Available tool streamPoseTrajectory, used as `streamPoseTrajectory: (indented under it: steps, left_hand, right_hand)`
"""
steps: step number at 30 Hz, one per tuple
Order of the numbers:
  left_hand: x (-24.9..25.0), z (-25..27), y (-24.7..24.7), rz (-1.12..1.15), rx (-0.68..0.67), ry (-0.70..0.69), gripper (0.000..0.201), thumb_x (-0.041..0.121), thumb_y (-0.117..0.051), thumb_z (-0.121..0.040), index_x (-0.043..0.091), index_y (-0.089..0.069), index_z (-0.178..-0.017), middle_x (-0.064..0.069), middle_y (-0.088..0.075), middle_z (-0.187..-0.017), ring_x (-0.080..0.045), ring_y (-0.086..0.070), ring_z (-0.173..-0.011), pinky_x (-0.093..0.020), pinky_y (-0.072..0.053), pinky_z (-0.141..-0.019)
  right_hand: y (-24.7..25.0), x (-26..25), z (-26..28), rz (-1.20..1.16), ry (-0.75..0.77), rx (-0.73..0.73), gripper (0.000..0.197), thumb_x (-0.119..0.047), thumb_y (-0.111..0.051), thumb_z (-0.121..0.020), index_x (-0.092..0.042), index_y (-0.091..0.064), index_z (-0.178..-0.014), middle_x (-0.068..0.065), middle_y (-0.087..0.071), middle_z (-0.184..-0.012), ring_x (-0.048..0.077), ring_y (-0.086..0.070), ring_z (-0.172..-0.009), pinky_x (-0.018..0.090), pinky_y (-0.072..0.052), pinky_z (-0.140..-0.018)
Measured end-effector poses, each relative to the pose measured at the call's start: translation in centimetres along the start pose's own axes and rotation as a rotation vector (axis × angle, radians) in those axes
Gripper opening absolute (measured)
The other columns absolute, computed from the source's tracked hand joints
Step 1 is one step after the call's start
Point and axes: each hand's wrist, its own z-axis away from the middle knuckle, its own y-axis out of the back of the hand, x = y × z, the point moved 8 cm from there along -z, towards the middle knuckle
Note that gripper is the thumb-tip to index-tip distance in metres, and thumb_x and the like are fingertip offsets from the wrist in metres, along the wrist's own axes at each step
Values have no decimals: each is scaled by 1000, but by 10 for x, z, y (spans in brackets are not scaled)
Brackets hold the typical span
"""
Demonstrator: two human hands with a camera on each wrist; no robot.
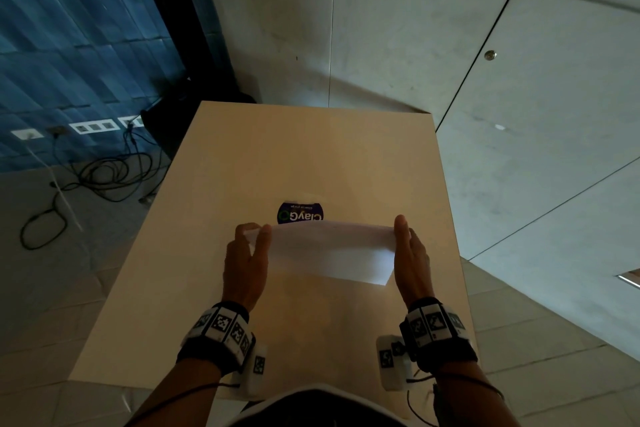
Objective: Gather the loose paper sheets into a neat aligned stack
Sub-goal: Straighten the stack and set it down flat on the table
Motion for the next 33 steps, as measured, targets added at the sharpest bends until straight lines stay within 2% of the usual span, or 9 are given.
streamPoseTrajectory:
  steps: [2,5,8,13,18,23,27,29,33]
  left_hand:
    - [-3,3,-3,53,-86,0,44,61,-47,-82,27,-48,-110,3,-60,-97,-22,-57,-92,-29,-45,-71]
    - [-10,4,-9,38,-162,0,43,35,-65,-82,25,-44,-118,-1,-56,-110,-19,-53,-100,-23,-44,-78]
    - [-9,-1,-6,-106,-93,-40,39,16,-65,-87,20,-49,-123,-4,-59,-112,-22,-55,-105,-33,-49,-84]
    - [-5,-9,1,-209,-18,-145,25,21,-59,-93,15,-62,-116,-5,-69,-105,-22,-65,-98,-38,-56,-82]
    - [6,-2,5,-144,17,-174,23,16,-59,-93,9,-64,-115,-4,-67,-100,-20,-62,-91,-29,-50,-79]
    - [-5,-2,0,-172,-13,-139,28,22,-56,-95,9,-64,-118,-11,-70,-108,-26,-65,-99,-34,-53,-83]
    - [24,-8,7,-202,-20,-213,29,24,-54,-96,7,-62,-119,-12,-68,-113,-29,-64,-104,-39,-54,-88]
    - [38,-15,10,-250,-81,-219,37,27,-52,-97,5,-58,-125,-16,-64,-122,-31,-61,-113,-40,-51,-95]
    - [74,-25,13,-300,-257,-220,50,37,-48,-96,6,-50,-136,-15,-52,-140,-31,-49,-130,-41,-40,-109]
  right_hand:
    - [-3,3,1,-32,14,-81,57,-69,-37,-89,-17,-56,-104,0,-60,-95,19,-56,-90,30,-43,-74]
    - [-5,13,0,-20,26,-176,66,-73,-57,-72,-28,-53,-119,-4,-64,-111,14,-61,-104,34,-49,-88]
    - [-4,18,-4,99,69,-161,55,-46,-75,-77,-28,-53,-124,-10,-66,-112,8,-62,-104,28,-48,-88]
    - [9,19,-11,243,143,9,28,-17,-64,-89,-7,-64,-116,8,-72,-103,27,-65,-97,27,-46,-78]
    - [12,8,-4,228,204,25,7,-15,-60,-90,-10,-64,-93,8,-66,-78,17,-54,-66,10,-38,-54]
    - [10,16,-3,221,178,45,14,-17,-63,-90,-9,-68,-100,8,-71,-86,25,-65,-79,22,-46,-62]
    - [16,6,-3,238,221,-5,8,-14,-67,-85,-20,-68,-90,-3,-68,-74,10,-59,-66,9,-41,-54]
    - [22,7,-9,250,212,-73,16,-17,-72,-81,-26,-69,-95,-13,-69,-79,4,-63,-74,15,-48,-63]
    - [30,12,-17,235,141,-271,23,-23,-79,-79,-30,-72,-100,-3,-74,-89,19,-69,-83,36,-59,-75]
